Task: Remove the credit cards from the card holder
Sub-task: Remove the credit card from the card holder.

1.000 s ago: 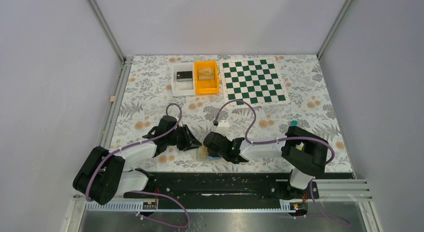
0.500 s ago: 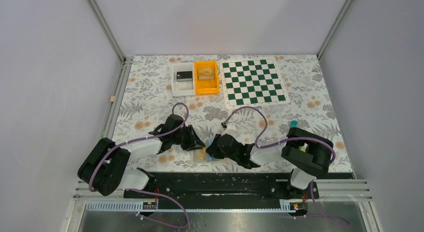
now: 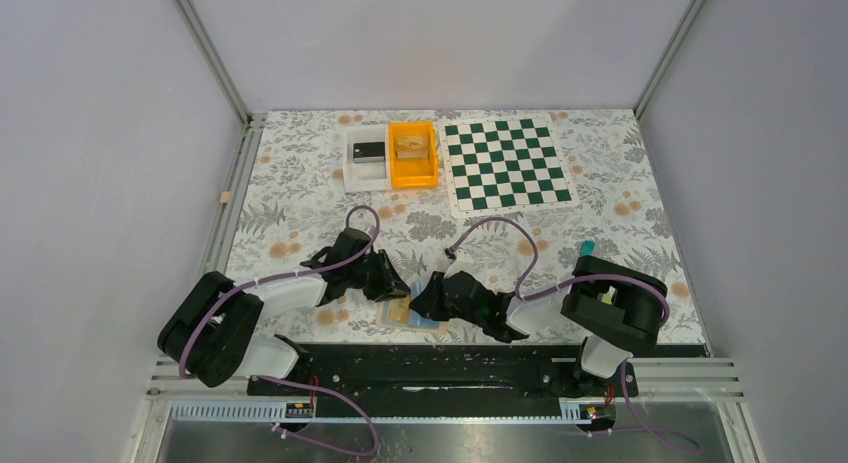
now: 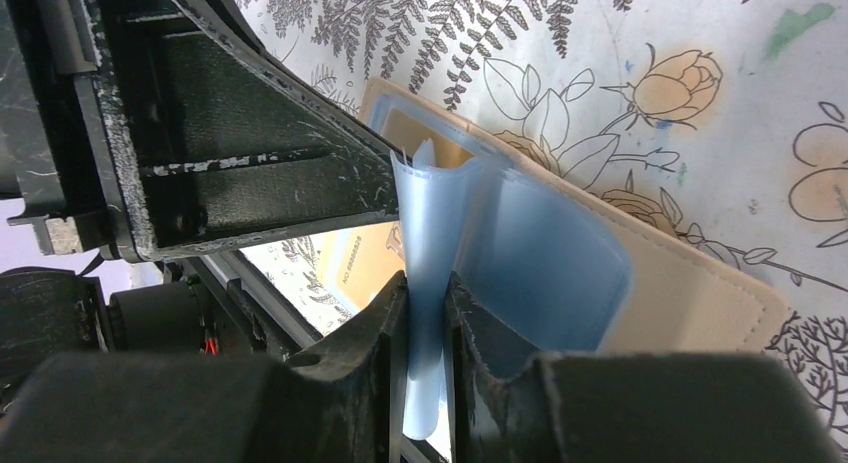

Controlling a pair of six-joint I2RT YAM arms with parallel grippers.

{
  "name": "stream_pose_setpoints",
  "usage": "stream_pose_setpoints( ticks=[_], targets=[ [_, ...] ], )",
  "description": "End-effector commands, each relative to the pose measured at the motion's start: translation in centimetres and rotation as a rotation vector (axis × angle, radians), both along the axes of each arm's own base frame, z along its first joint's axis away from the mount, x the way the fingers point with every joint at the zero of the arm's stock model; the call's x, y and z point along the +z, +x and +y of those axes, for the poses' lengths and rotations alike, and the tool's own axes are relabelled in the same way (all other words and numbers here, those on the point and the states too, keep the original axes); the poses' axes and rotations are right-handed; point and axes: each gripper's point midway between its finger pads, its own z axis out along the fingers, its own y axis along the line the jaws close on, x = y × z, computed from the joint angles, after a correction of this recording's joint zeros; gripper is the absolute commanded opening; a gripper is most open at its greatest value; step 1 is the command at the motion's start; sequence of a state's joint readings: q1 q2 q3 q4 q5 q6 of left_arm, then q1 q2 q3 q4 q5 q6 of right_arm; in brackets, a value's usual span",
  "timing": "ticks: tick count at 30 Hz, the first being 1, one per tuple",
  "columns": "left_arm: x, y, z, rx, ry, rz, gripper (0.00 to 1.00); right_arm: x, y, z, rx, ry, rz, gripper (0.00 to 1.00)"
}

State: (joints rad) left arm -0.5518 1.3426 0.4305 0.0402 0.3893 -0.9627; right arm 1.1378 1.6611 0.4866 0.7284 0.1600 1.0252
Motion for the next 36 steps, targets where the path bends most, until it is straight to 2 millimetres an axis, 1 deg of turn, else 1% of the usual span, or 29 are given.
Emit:
stream_pose_setpoints(
  ticks=[1,10,13,17,20,23,28,32,36],
  targets=[
    [0.5,1.0,-0.8,0.002,0.004,-0.031,0.21,2.5,0.3,1.2,0.027,0.085,-0.044,0.25],
    [1.2,0.6,-1.4,-0.021,-0.020,-0.025,0.22,2.3,0.4,0.8,0.022,0.060,-0.053,0.26],
    [0.9,0.7,-1.0,-0.007,0.015,-0.020,0.21,2.1,0.8,0.4,0.016,0.045,-0.065,0.23],
    [0.4,0.7,0.2,0.023,0.085,-0.013,0.21,2.3,1.8,-0.3,0.019,0.015,-0.103,0.20],
    [0.3,0.9,0.7,0.032,0.119,-0.014,0.21,2.4,2.2,-0.4,0.032,0.020,-0.108,0.19],
    [0.2,1.0,0.9,0.033,0.136,-0.013,0.21,2.3,2.1,-0.1,0.056,0.045,-0.103,0.18],
    [0.0,0.9,0.2,0.013,0.115,0.002,0.22,2.7,1.7,1.0,0.092,0.113,-0.098,0.18],
    [-0.1,0.8,-0.1,0.002,0.097,0.010,0.22,2.5,1.6,1.0,0.094,0.119,-0.090,0.18],
    [0.5,0.8,-0.5,-0.003,0.070,0.001,0.22,2.5,1.7,0.8,0.089,0.115,-0.089,0.19]
  ],
)
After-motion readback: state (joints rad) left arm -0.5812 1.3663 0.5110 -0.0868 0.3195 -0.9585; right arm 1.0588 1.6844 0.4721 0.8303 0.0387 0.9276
